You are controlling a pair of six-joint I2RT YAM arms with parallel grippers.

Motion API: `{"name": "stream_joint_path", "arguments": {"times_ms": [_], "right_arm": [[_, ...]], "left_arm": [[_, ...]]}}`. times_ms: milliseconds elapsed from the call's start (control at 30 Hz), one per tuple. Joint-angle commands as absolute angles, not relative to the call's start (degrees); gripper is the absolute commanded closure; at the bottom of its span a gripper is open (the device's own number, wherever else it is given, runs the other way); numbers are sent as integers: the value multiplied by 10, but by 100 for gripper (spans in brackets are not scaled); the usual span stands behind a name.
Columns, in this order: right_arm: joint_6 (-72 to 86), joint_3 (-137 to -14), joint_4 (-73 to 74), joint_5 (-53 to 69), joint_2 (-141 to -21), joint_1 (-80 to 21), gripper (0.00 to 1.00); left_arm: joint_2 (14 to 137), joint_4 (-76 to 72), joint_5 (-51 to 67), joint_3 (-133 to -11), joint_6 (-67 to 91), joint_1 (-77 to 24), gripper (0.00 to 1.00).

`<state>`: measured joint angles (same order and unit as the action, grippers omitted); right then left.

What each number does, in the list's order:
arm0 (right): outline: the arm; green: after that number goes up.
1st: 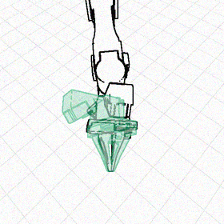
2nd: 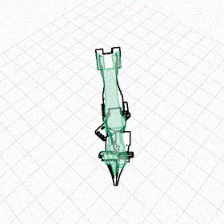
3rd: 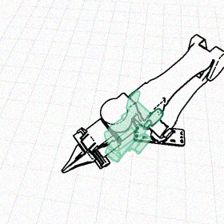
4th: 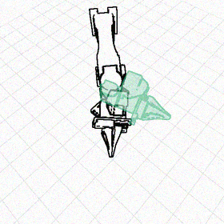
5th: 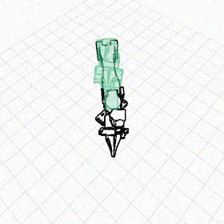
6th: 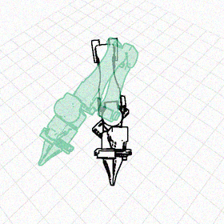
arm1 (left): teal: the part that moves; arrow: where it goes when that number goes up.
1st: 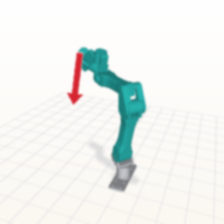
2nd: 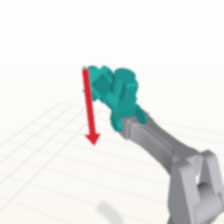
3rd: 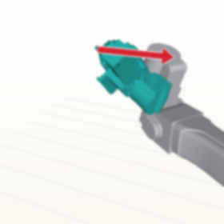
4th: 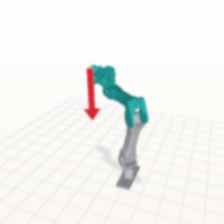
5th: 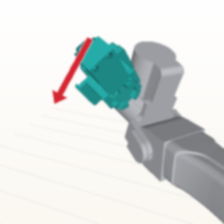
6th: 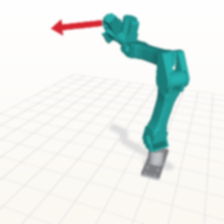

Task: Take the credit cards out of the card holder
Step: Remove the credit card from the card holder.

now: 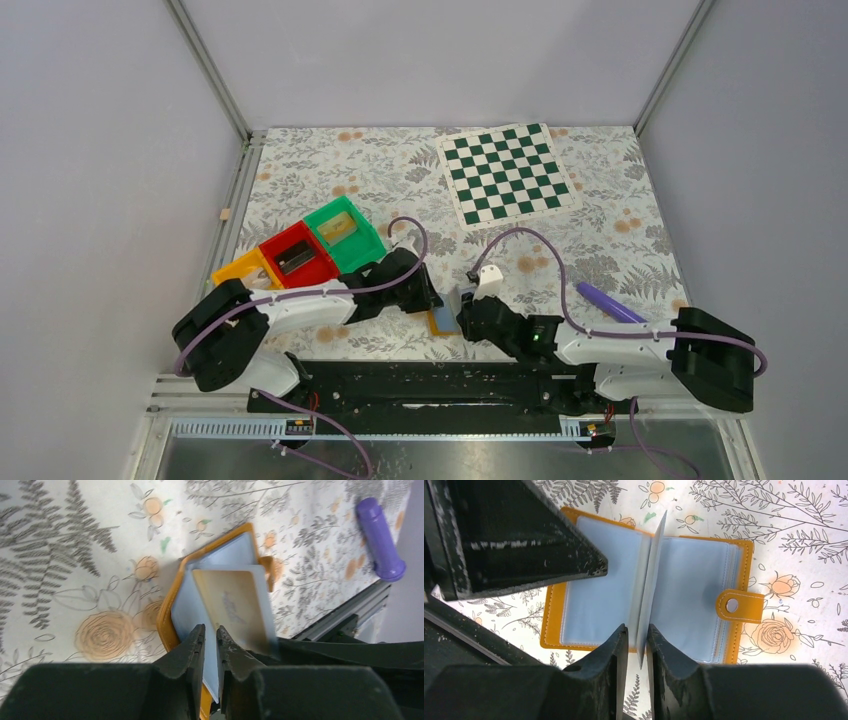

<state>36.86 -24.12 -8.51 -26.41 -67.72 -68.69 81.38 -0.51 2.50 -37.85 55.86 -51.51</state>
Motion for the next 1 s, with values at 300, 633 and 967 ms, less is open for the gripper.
{"name": "stream_joint_path", "arguments": {"times_ms": [300,633,967], "right_arm": [[383,-216,-163,-62,-685,-537,75],[440,-164,-252,33,-729,-489,100],[507,-105,-373,102,-815,-427,100]], "left_arm": [[841,-89,49,-323,561,-514,80],[811,-137,46,-285,582,-513,69],[801,-197,36,-234,610,-514,66]]}}
